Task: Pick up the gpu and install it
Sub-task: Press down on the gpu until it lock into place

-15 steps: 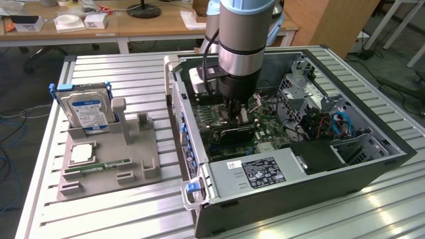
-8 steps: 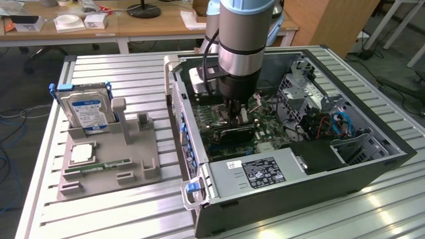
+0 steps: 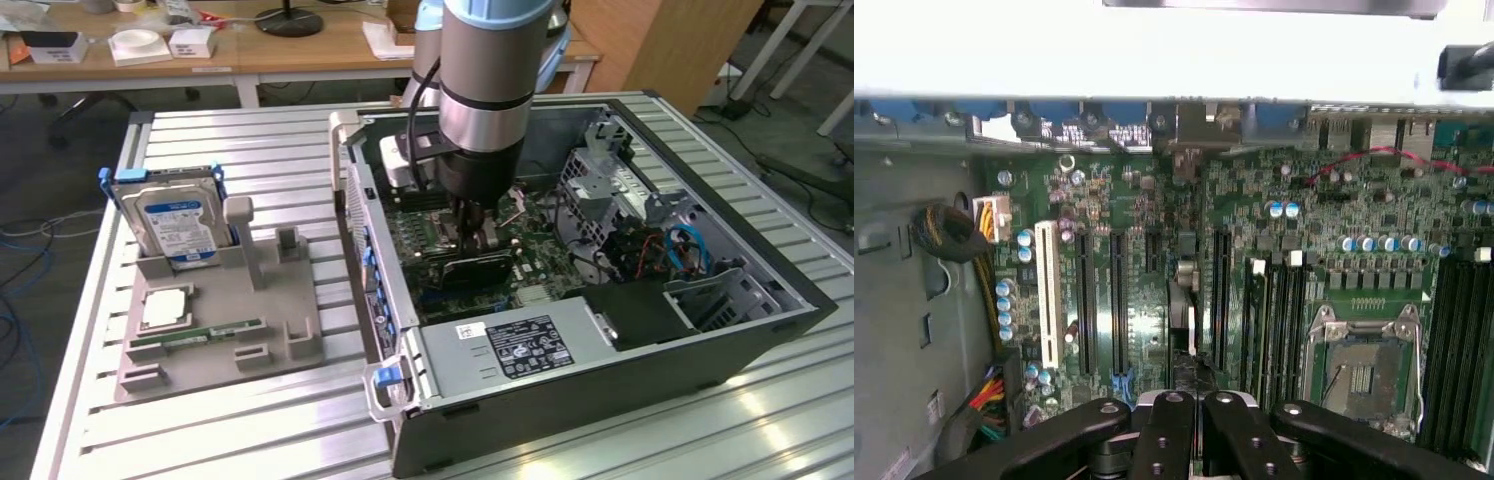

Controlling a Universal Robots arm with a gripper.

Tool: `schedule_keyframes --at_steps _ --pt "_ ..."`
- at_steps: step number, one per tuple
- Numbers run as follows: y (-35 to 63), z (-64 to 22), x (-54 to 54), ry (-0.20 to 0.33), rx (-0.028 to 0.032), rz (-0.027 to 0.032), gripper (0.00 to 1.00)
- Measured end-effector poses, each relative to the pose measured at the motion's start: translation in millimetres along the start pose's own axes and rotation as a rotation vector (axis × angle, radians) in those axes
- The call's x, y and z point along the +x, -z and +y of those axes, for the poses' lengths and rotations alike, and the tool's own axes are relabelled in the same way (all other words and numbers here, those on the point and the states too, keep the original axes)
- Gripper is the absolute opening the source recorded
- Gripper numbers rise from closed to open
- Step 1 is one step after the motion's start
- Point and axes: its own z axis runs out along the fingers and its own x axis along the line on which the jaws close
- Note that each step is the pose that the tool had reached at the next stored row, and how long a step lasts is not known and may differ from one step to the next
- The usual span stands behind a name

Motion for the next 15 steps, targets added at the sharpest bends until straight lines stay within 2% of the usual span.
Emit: schedule_keyframes --at_steps 4,5,6,7,12,13,15 --pt "0.3 -0.1 0.0 -0.003 -0.073 0.0018 0.1" --pt "0.9 -0.2 -0.1 -0.004 -0.0876 0.0022 0.1" --pt "1.6 -0.4 -0.1 -0.004 -0.0997 0.0025 0.1" --pt "2.8 -0.5 -0.2 -0.004 -0.1088 0.0028 0.1" --pt "7.6 -1.0 -1.0 -0.006 -0.1474 0.0034 0.1" --pt "7.8 -0.7 -1.1 -0.006 -0.1576 0.0036 0.1" --pt "7.9 0.2 -1.2 -0.007 -0.1826 0.0043 0.1"
